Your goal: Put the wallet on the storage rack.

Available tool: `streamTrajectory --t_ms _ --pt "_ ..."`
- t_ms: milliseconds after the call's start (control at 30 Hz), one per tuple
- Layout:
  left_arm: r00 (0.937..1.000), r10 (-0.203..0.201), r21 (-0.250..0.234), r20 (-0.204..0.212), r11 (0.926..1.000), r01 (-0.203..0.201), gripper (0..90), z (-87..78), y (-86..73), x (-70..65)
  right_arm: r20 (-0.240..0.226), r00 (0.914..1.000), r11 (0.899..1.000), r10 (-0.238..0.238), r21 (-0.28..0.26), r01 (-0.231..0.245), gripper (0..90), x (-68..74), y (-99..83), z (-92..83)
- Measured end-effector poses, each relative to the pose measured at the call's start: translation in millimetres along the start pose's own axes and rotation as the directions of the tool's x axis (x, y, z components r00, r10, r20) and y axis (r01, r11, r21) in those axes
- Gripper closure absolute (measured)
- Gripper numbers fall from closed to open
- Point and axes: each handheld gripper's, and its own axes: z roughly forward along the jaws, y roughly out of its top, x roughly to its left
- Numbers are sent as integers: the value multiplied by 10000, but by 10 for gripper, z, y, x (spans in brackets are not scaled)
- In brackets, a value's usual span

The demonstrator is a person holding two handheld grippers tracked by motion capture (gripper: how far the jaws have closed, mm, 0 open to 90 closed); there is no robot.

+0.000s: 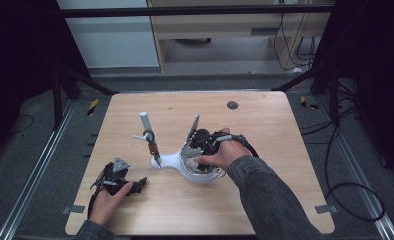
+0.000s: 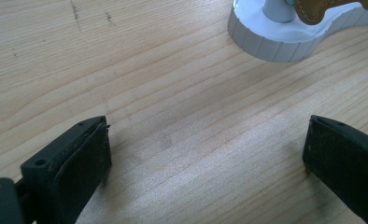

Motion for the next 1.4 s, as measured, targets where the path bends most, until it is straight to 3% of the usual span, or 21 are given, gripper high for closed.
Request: streamTrajectory --t_ms 533,1400 --pt "10000 1 6 11 10000 -1 3 -1 0 0 9 10000 9998 98 -159 -98 214 13 -10 -30" --pt "10000 -4 -18 6 10000 4 3 1 -1 0 -194 9973 9876 714 -1390 -734 197 -44 -271 -207"
